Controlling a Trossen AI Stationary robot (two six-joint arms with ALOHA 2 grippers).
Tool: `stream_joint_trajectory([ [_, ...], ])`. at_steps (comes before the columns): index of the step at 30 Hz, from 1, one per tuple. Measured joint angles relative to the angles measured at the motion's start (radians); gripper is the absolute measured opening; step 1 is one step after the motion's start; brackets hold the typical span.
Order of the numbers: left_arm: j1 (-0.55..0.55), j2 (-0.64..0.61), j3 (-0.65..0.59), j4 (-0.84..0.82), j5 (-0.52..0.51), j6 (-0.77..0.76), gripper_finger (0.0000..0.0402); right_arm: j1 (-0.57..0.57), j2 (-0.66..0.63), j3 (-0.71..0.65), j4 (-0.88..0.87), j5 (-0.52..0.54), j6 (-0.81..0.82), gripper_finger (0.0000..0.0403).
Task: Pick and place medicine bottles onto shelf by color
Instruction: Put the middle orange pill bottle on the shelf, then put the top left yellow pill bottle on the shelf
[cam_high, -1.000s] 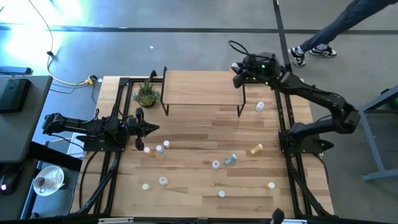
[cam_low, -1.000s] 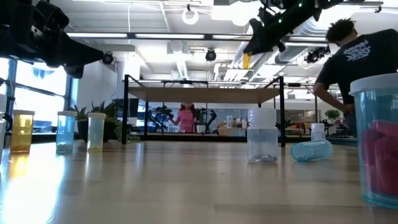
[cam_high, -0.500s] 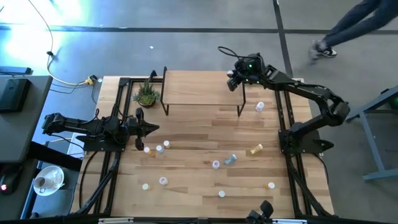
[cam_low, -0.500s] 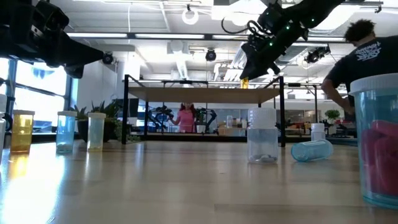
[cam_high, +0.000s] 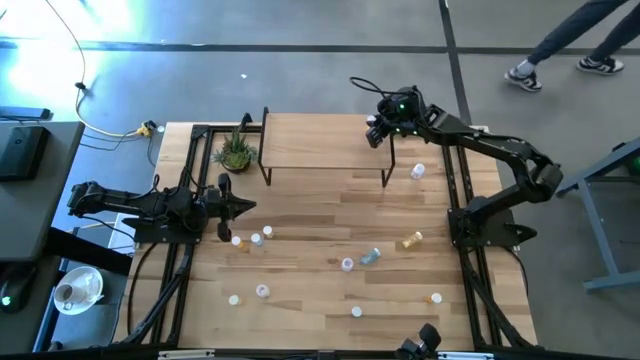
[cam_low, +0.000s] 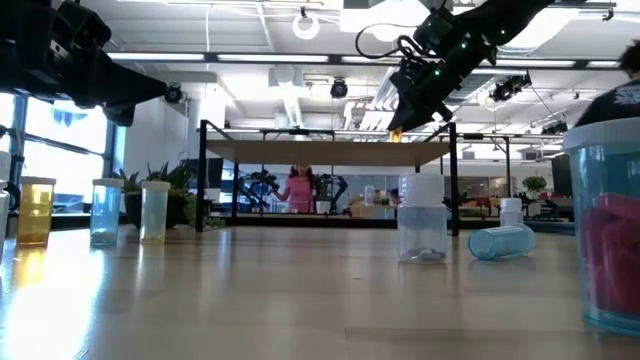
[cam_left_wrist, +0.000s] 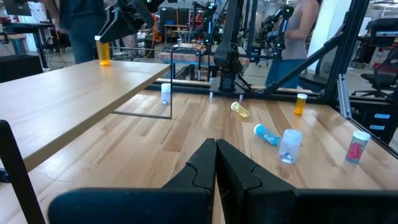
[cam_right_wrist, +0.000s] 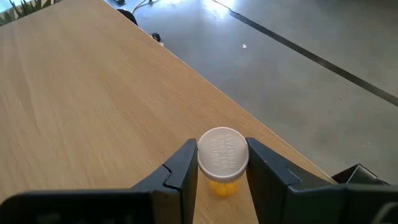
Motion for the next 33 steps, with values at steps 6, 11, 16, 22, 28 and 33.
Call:
stream_joint_trajectory([
  [6,0.0,0.0,0.0,0.0,0.0,0.0,0.0001,0.002,0.0,0.0,-0.004,0.016,0.0,0.0122],
  [11,0.0,0.0,0.0,0.0,0.0,0.0,0.0001,0.003,0.002,-0.002,-0.012,0.023,-0.006,0.0165],
  [16,0.0,0.0,0.0,0.0,-0.015,0.0,0.0001,0.003,0.001,-0.002,0.002,0.023,-0.008,0.0193],
  [22,0.0,0.0,0.0,-0.001,-0.019,0.012,0.0011,0.003,-0.003,-0.002,0.007,0.023,-0.008,0.0201],
  [28,0.0,0.0,0.0,-0.012,-0.022,0.044,0.0058,0.002,-0.057,-0.002,0.038,0.023,-0.015,0.0202],
  [33,0.0,0.0,0.0,-0.016,-0.022,0.044,0.0108,0.003,-0.125,-0.002,0.033,0.023,-0.034,0.0202],
])
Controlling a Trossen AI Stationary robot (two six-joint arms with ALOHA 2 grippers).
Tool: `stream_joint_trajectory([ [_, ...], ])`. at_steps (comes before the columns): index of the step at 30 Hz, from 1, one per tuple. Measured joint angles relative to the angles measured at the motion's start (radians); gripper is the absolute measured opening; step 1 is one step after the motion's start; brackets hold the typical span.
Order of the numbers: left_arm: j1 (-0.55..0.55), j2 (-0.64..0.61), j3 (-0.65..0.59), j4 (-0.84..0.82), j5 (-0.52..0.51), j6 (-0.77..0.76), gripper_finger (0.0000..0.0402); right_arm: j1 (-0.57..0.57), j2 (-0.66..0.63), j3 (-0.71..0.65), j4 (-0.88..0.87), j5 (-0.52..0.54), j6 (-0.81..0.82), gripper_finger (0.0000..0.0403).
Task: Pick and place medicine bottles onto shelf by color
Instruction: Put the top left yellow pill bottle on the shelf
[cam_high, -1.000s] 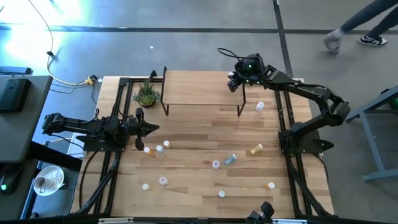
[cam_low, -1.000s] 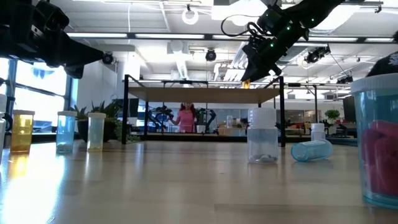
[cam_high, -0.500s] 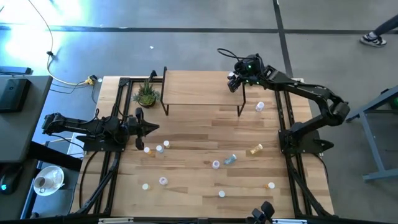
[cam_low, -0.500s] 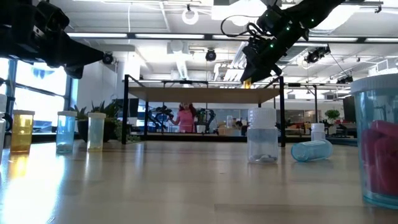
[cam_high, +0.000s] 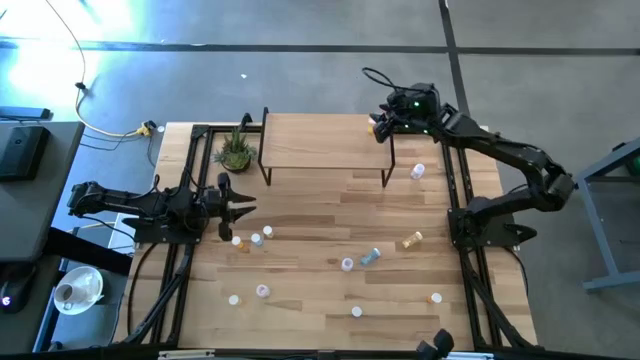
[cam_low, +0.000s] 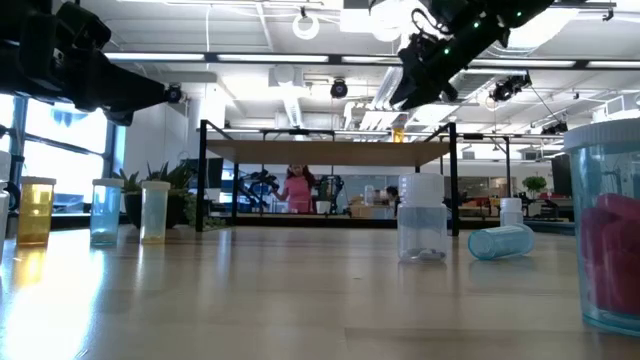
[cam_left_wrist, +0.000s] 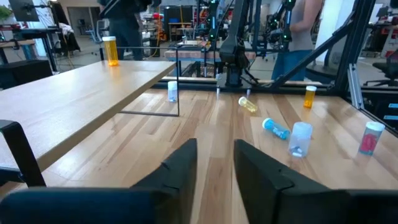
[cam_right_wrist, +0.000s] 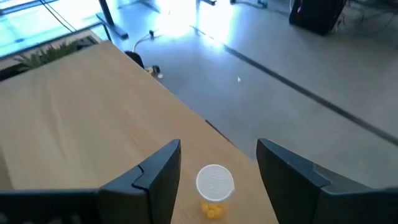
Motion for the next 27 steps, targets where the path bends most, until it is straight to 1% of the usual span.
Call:
stream_joint_trajectory([
  [4,0.0,0.0,0.0,0.0,0.001,0.0,0.0148,0.013,-0.05,0.0,-0.016,-0.016,-0.01,0.0202],
  [8,0.0,0.0,0.0,0.01,0.004,-0.018,0.0169,0.047,-0.099,0.0,-0.043,-0.02,-0.026,0.0202],
  [16,0.0,0.0,0.0,0.111,0.034,-0.045,0.0174,0.108,-0.196,0.0,-0.167,-0.018,-0.046,0.0202],
  [20,0.0,0.0,0.019,0.115,0.033,-0.043,0.0174,0.144,-0.236,0.0,-0.241,-0.015,-0.054,0.0202],
  [23,0.0,0.0,0.045,0.115,0.033,-0.007,0.0174,0.171,-0.253,0.0,-0.28,0.007,-0.062,0.0202],
  [27,0.0,0.0,0.09,0.102,0.032,0.044,0.0174,0.22,-0.259,0.0,-0.287,0.042,-0.05,0.0202],
])
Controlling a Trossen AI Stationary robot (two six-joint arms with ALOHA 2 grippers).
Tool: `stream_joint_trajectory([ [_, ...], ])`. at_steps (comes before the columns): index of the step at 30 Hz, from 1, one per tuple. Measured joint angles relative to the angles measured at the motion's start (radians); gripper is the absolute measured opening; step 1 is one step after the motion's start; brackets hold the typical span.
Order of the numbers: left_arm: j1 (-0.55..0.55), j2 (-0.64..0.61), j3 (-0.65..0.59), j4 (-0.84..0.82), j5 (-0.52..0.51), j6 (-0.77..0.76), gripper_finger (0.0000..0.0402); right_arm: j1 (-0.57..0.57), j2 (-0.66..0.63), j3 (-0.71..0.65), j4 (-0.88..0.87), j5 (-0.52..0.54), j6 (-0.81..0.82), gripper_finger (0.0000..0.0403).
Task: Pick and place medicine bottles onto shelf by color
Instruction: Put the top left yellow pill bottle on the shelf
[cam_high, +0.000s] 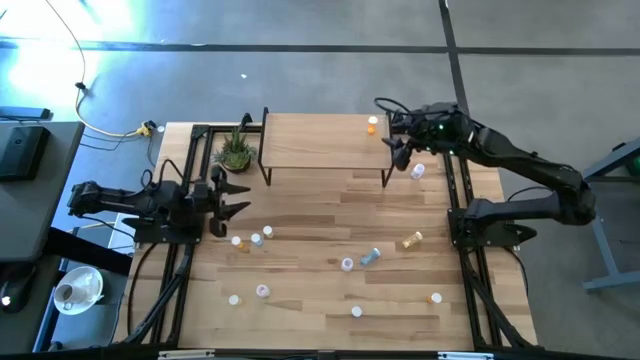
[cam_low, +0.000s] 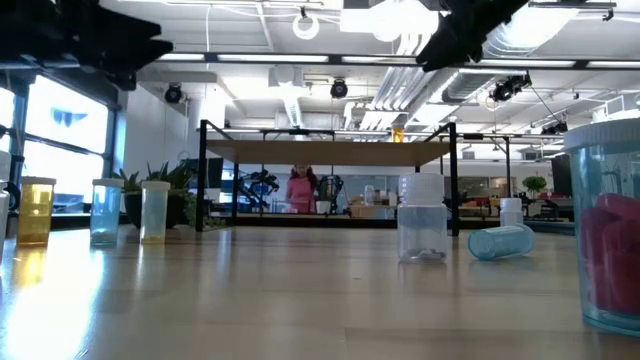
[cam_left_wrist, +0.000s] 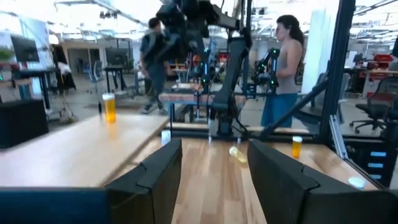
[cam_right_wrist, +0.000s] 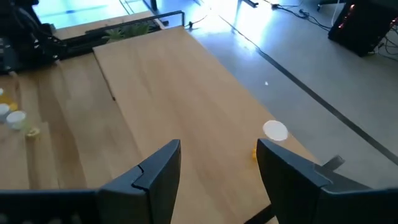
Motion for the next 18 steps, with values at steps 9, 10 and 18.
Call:
stream_joint_trajectory([
  [9,0.001,0.057,0.144,-0.174,-0.054,0.008,0.0174,0.094,-0.009,-0.055,0.031,0.133,0.01,0.0202],
  [10,0.0,0.07,0.162,-0.196,-0.058,-0.001,0.0174,0.096,-0.011,-0.08,0.052,0.139,0.023,0.0202],
  [18,0.0,0.203,0.316,-0.407,-0.113,-0.117,0.0175,0.14,-0.022,-0.183,0.124,0.137,0.13,0.0202],
])
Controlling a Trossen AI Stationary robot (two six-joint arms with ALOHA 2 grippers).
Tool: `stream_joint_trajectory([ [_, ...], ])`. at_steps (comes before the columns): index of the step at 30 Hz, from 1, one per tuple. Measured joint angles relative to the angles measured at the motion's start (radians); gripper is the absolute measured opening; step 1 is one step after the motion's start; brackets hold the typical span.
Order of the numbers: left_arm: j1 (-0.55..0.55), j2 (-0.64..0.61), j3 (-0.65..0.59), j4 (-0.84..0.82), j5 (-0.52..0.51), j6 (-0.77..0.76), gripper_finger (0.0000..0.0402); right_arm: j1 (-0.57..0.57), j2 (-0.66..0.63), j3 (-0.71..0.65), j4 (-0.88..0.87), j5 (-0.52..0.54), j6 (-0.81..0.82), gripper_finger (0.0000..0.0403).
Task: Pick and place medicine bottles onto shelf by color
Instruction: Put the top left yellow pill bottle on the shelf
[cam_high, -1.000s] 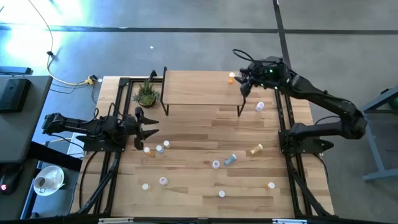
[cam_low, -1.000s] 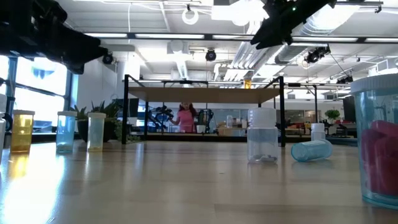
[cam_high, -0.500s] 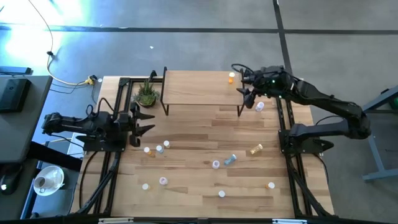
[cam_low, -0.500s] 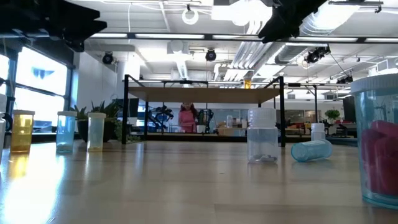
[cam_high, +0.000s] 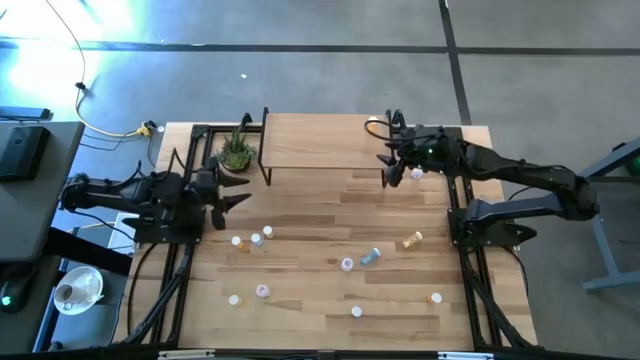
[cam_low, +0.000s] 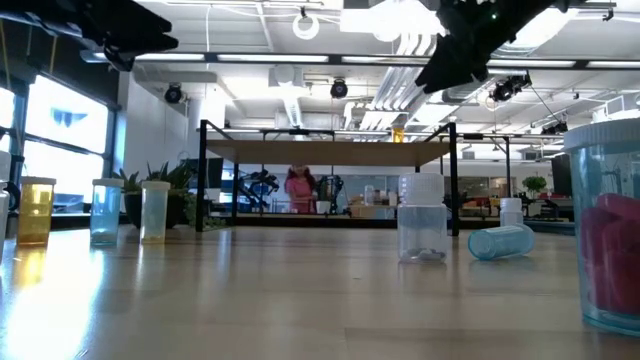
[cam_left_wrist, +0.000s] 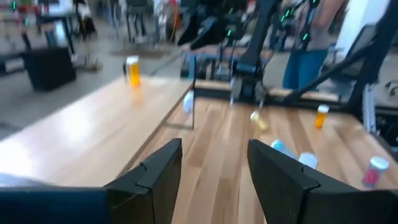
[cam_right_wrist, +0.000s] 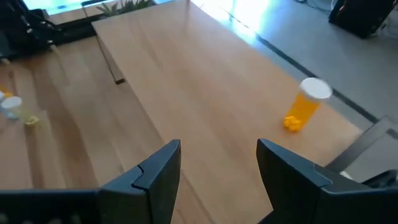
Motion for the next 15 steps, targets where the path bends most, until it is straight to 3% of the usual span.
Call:
stream_joint_trajectory([
  [5,0.0,0.099,0.08,-0.116,-0.004,-0.087,0.0175,0.05,0.0,-0.002,0.013,0.008,0.038,0.0202],
  [10,0.0,0.201,0.135,-0.198,0.005,-0.168,0.0175,0.103,0.0,-0.002,0.015,0.094,0.053,0.0202],
  [15,0.0,0.294,0.16,-0.227,0.093,-0.308,0.0175,0.118,0.0,-0.002,0.004,0.16,0.058,0.0202],
])
